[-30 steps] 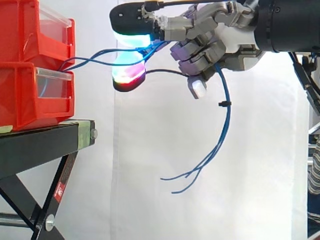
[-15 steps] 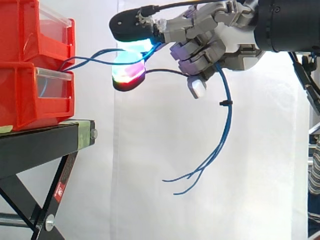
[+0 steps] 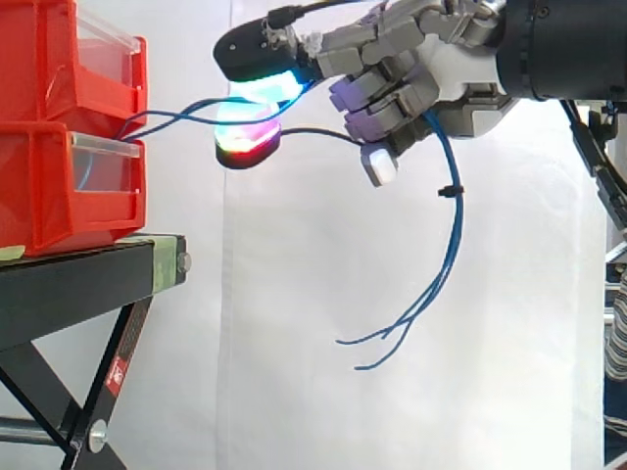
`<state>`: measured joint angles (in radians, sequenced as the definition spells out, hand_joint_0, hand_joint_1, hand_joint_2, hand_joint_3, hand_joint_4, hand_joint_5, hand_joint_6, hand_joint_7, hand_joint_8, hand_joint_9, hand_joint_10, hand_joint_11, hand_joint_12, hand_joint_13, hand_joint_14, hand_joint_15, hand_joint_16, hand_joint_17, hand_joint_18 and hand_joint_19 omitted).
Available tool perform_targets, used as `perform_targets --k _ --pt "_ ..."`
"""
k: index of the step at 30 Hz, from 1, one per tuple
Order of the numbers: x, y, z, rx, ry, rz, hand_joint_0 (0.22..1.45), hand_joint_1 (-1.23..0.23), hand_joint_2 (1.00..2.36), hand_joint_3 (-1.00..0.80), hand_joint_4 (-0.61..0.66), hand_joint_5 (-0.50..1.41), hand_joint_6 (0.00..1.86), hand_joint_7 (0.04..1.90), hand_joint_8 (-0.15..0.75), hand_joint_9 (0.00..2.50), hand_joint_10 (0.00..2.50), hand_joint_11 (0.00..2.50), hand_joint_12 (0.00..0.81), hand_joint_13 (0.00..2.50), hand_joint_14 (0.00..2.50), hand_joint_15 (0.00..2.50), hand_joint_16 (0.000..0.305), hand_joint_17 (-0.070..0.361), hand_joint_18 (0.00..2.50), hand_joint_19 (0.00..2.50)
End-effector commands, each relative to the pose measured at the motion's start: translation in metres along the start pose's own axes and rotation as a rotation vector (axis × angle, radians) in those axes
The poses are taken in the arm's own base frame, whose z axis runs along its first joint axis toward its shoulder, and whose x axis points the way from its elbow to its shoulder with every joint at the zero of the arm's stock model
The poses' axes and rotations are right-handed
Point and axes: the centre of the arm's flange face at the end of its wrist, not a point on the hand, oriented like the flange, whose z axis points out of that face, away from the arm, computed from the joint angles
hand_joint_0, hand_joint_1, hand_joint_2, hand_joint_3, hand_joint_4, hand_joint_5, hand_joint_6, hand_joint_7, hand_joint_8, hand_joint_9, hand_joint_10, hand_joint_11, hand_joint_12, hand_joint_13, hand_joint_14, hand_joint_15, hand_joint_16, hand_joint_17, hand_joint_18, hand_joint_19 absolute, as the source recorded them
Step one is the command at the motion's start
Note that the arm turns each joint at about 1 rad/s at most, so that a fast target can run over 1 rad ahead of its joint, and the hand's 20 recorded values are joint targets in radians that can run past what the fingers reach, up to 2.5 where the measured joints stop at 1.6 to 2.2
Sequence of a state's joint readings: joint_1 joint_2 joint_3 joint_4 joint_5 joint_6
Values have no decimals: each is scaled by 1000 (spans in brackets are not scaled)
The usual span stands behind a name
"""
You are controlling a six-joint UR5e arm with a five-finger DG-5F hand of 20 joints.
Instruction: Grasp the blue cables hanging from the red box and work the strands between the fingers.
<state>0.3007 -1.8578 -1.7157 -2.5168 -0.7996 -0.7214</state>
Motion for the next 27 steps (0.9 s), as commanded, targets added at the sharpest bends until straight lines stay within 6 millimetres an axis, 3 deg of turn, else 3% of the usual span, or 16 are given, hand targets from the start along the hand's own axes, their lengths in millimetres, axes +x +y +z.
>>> perform_targets --k 1,6,9,12,16,18,20,21,22,23,25,26,27 --pt "0 0 0 -1 4 32 1113 -638 1017 -182 276 443 10 1287 532 1780 2500 2500 684 1959 2500 1706 243 182 2500 603" --pt "3 1 -1 -14 24 63 1128 -644 1016 -184 271 446 9 1297 532 1780 2500 2500 684 1959 2500 1706 243 182 2500 603" --pt "4 2 -1 -21 34 95 1235 -662 1015 -100 254 471 9 1322 532 1780 2500 2500 684 1959 2500 1706 243 182 2500 603" --pt "5 4 -1 -30 46 133 1333 -694 1016 -181 144 538 12 1319 532 1780 2500 2500 684 1959 2500 1706 243 182 2500 603" --pt "6 4 -2 -36 60 162 1323 -705 1015 -57 104 627 16 1255 532 1780 2500 2500 684 1959 2500 1706 243 182 2500 603" --pt "8 4 -2 -39 73 172 1118 -723 1021 82 135 621 17 1254 532 1780 2500 2500 684 1959 2500 1706 243 182 2500 603" --pt "7 5 -2 -40 73 177 818 -636 1482 -134 203 622 16 1211 532 1780 2500 2500 684 1959 2500 1706 243 182 2500 603" --pt "7 5 -2 -40 73 177 784 -616 1552 -166 213 621 17 1206 532 1780 2500 2500 684 1959 2500 1706 243 182 2500 603" --pt "7 5 -2 -40 73 177 829 -584 1528 -143 210 615 17 1193 532 1780 2500 2500 684 1959 2500 1706 243 182 2500 603" --pt "7 5 -2 -40 73 177 1104 -665 1151 154 165 633 18 1185 532 1780 2500 2500 684 1959 2500 1706 243 182 2500 603" --pt "8 4 -2 -39 73 176 1293 -685 1084 319 115 735 21 1197 532 1780 2500 2500 684 1959 2500 1706 243 182 2500 603" --pt "7 5 -2 -40 73 177 1360 -693 1082 406 32 822 22 1301 532 1780 2500 2500 684 1959 2500 1706 243 182 2500 603" --pt "7 5 -2 -40 73 177 1372 -694 1069 421 38 829 22 1308 532 1780 2500 2500 684 1959 2500 1706 243 182 2500 603"
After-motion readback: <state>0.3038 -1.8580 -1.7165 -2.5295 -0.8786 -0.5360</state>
